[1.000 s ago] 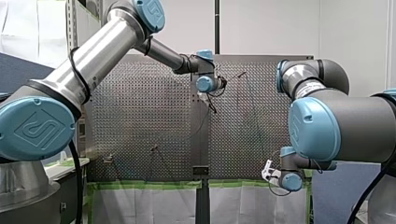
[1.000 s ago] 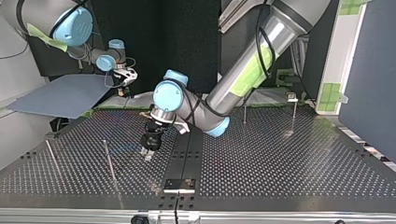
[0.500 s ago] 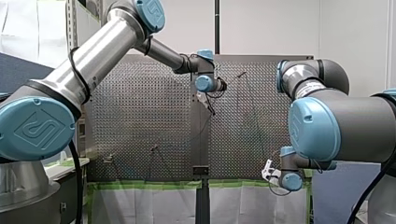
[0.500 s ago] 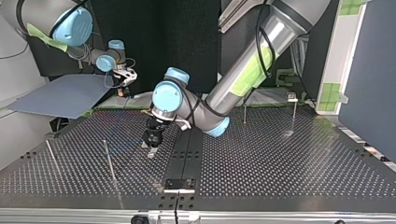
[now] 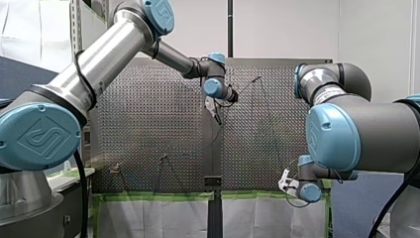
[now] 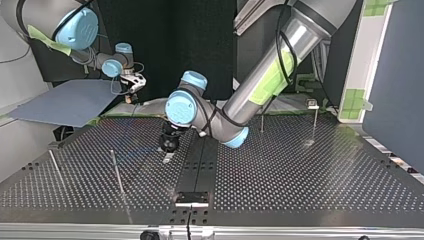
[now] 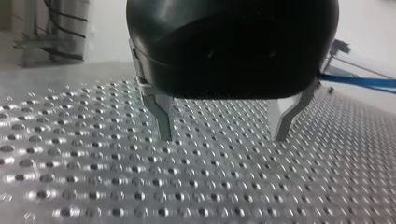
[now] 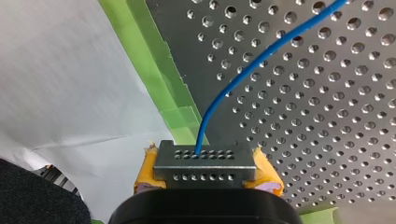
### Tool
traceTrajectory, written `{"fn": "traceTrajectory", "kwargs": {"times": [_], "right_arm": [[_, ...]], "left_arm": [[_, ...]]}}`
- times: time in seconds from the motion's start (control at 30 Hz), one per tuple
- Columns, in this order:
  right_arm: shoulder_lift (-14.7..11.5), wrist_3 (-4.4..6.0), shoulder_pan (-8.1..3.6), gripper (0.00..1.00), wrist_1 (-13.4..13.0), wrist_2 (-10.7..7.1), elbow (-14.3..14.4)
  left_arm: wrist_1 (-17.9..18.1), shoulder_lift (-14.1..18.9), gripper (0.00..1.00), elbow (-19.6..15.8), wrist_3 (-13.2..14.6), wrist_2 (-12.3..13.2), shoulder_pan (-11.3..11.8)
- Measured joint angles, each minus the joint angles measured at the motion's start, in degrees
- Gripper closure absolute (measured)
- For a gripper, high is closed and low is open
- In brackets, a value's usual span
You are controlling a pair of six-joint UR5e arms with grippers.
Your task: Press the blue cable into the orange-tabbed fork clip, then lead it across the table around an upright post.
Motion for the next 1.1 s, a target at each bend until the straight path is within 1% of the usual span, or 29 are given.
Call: {"fn": "traceTrajectory", "kwargs": {"times": [0.1,0.23,0.53,0.63,0.73,0.9,1.1], "right_arm": [[0.0,-0.01,0.09,1.00,0.0,-0.01,0.0],[0.0,-0.01,0.19,1.00,0.1,0.04,0.0],[0.0,-0.01,0.27,1.00,0.2,0.07,0.0],[0.0,-0.01,0.28,1.00,0.2,0.07,0.0],[0.0,-0.01,0.29,1.00,0.2,0.07,0.0],[0.0,-0.01,0.34,1.00,0.2,0.05,0.0],[0.0,-0.01,0.35,1.00,0.2,-0.02,0.0]], "left_arm": [[-1.6,0.0,0.00,0.0,1.2,-1.6,0.2],[-4.4,0.0,0.00,0.0,3.6,-4.3,0.6],[-9.7,0.0,0.00,0.0,6.6,-9.7,1.3],[-11.6,0.0,0.00,0.0,7.2,-11.3,1.4],[-13.0,0.0,0.00,0.0,7.5,-11.1,1.3],[-15.7,0.0,0.00,0.0,7.7,-8.9,1.2],[-18.8,0.5,0.00,0.0,6.9,-5.9,1.9]]}}
